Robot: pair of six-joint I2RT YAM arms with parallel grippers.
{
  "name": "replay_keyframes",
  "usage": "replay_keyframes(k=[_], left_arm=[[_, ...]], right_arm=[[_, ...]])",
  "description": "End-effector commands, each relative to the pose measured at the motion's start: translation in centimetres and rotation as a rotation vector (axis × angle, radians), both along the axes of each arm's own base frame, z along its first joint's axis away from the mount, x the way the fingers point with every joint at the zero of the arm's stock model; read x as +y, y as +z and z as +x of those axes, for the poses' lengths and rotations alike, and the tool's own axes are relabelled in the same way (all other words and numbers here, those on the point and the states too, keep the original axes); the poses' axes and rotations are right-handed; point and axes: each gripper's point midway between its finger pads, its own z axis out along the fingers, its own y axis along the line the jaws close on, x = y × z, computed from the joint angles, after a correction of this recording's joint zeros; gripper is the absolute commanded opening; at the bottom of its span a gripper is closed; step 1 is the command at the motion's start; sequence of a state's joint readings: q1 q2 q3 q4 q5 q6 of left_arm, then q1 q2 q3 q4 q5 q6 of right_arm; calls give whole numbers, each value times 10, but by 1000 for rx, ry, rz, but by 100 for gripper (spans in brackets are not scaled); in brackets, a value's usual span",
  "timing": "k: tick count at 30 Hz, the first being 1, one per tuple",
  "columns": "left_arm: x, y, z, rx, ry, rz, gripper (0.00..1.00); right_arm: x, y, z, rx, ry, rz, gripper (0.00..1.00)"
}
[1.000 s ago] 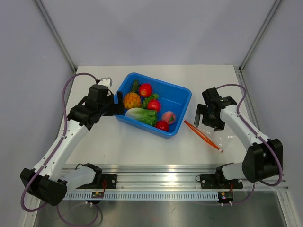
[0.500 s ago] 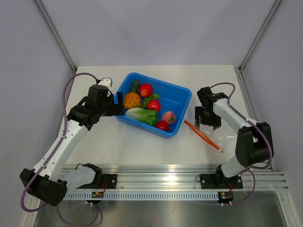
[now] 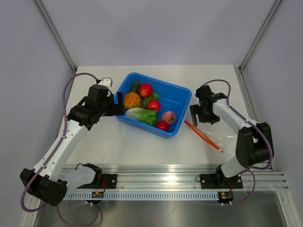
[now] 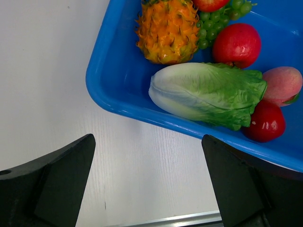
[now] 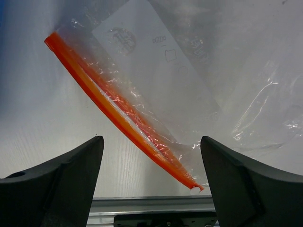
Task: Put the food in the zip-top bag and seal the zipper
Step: Pick up the zipper food storage bag at the center of the board.
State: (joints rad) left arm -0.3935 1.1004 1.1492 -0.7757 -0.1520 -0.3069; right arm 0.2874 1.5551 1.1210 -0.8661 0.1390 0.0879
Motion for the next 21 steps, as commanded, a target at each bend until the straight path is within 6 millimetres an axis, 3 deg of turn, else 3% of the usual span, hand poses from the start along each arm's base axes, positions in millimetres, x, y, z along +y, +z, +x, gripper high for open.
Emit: replay_keyframes(k=[1,7,16,21], left_arm=[[-6,4,1,-21,-16,-30,99],[-7,-1,3,0,-17,-27,99],[-15,-10,3,44,-45,-40,99],[-16,-11,5,49,-42,-41,99]], right_arm=[[1,10,6,-47,118,-27,91],[-13,-3,-1,-29,243,-109,90],[-20,0,-1,-115,350,-158,90],[-12,-7,3,-138,382,-152,90]])
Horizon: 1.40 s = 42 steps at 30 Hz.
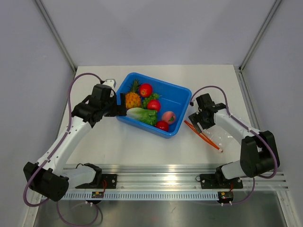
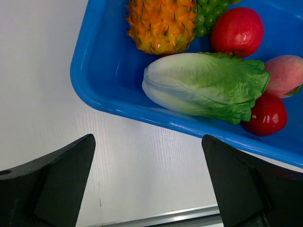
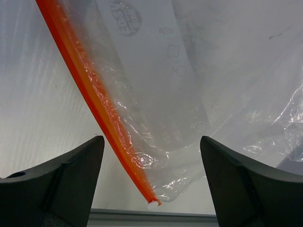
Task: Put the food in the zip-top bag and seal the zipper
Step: Pick up the zipper food storage bag at the center of the board, then open the zipper of the food storage bag.
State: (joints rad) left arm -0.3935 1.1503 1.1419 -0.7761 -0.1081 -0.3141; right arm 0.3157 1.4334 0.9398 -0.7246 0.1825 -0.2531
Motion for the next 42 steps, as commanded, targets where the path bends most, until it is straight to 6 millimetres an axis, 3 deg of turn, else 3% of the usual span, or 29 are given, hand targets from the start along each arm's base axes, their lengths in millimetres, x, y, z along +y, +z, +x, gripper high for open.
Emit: replay_keyframes(k=[1,7,10,11,13,14,17,20,21,26,29,33,35,37,38,41,42], left_arm=[[-7,7,5,-17,-12,-31,99],[-3,8,5,-9,-3,-4,99],[-1,8,4,-12,3,0,99],[-1,8,3,-11,3,0,99],[0,7,2,-11,6,-1,99],[0,6,1,-9,8,1,99],[2,5,0,-5,14,8,99],[3,7,0,-9,17,5,99],[2,9,0,-10,16,1,99],[-5,24,-1,-28,-18,-25,99],[-12,48,3,-82,-35,-55,99],[-44,90,7,-174,-115,-175,99],[-62,101,4,-176,-190,-244,99],[-81,113,5,-183,-253,-293,99],[-84,119,3,-193,-264,-300,99],[-108,130,3,-204,-301,-348,99],[-121,137,2,-212,-343,-397,99]], right_arm=[[4,-1,11,-63,55,-20,90],[5,-26,13,-44,41,-40,88],[2,-27,18,-56,12,-62,76],[4,-27,19,-59,7,-52,65],[12,-24,20,-62,15,-4,58],[14,-20,23,-81,9,11,46],[16,-16,21,-94,8,30,33],[18,-8,22,-113,-7,44,12],[18,-4,25,-127,-13,50,0],[20,39,29,-240,-87,110,0],[8,72,29,-334,-173,102,0],[5,116,28,-442,-306,177,0],[7,126,25,-442,-394,231,0],[16,152,27,-452,-438,304,0],[16,150,24,-439,-455,307,0],[31,177,27,-449,-476,418,0],[44,190,29,-440,-452,495,0]])
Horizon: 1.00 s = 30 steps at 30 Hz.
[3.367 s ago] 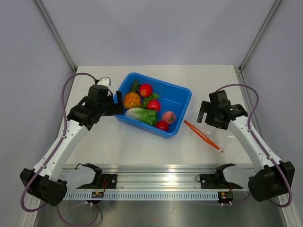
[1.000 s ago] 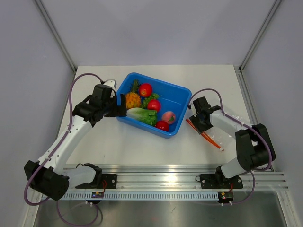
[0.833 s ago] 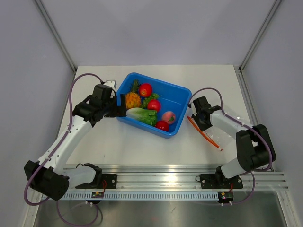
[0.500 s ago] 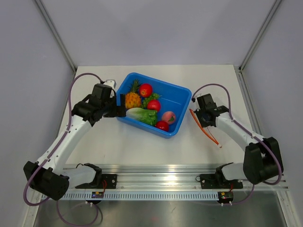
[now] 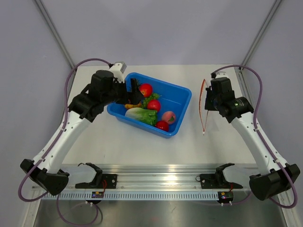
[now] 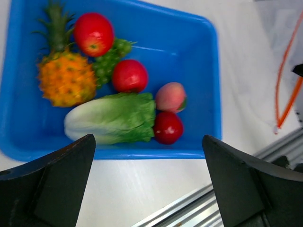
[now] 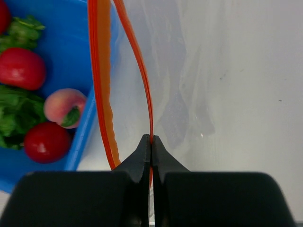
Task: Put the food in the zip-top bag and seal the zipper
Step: Open the zipper of the food storage bag.
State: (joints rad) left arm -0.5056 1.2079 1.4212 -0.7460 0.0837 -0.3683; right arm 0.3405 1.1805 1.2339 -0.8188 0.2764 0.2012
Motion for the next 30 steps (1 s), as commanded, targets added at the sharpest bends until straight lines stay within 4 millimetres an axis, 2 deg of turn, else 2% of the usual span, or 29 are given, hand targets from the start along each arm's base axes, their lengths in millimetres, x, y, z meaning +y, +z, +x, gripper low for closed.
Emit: replay_keyframes(k=[1,3,4,5,6,8,14,16,17,25,30], left_arm=[[-50,31,-1,-25,-129,-176,99],[-77,37,-6,-42,-189,-226,99],[-89,28,-3,-25,-198,-219,99],[-106,30,-9,-34,-225,-226,99],[-112,27,-6,-37,-209,-212,99],[-138,15,-8,-16,-239,-189,98],[-184,-11,-15,17,-285,-166,98],[-195,-15,-12,13,-286,-161,97],[-204,-27,-12,30,-285,-134,97],[-239,-47,-15,54,-302,-118,95],[-252,-69,-12,83,-303,-87,86]], right_arm=[[31,32,-3,-14,4,207,0],[49,39,-2,3,33,302,0],[54,39,-2,15,42,325,0],[58,36,-4,41,40,346,0],[62,35,-4,57,47,361,0],[62,27,-6,73,35,365,0],[59,12,-20,112,15,369,0],[58,13,-22,109,13,372,0],[62,13,-25,122,33,390,0],[58,12,-34,135,32,379,0],[62,15,-41,140,50,407,0]])
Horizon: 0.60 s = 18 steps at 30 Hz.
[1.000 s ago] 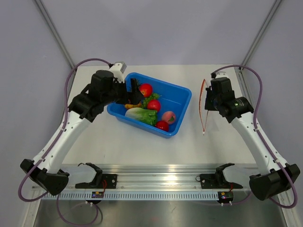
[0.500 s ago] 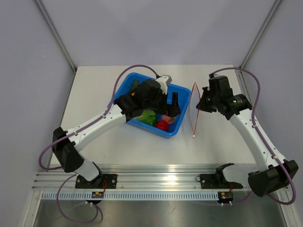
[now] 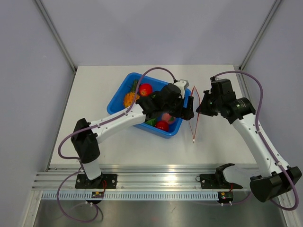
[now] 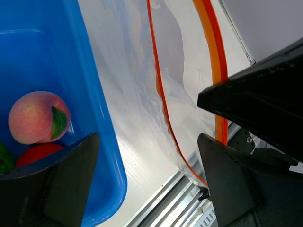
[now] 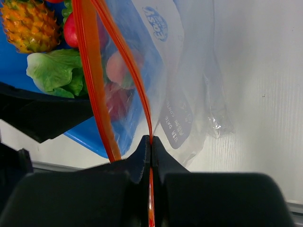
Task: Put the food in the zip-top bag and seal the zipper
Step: Open the zipper of the food storage bag.
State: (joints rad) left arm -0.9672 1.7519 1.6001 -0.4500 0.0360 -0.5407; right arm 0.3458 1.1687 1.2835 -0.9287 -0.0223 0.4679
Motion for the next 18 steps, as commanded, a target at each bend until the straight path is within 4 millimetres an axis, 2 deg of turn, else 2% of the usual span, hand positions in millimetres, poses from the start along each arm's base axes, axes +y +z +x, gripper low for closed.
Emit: replay_keyframes(k=[1,3,4,7,8,9,13,16,17,18], left_arm=[[-18,8,16,-35,30,-40,80],[-20,4,19,-29,32,-34,70],[-21,2,18,-31,29,-28,53],[-14,-2,24,-52,57,-2,27],[-14,0,23,-55,54,-2,11],[-13,1,22,-58,50,0,2],[-15,2,13,-21,2,-16,0],[-15,2,11,28,-7,-36,0],[-16,3,7,53,-28,-50,0],[-17,2,7,76,-25,-59,0]], right_arm=[[6,8,-9,-8,18,41,0],[3,7,-11,-8,19,30,0],[1,3,-13,5,19,16,0],[-16,-9,-19,36,-16,-73,0],[-25,-15,-18,43,-43,-119,0],[-31,-18,-20,54,-57,-147,0],[-44,-23,-18,56,-105,-207,0],[-42,-17,-15,45,-104,-198,24],[-40,-18,-15,52,-93,-191,29],[-38,-18,-14,50,-86,-184,40]])
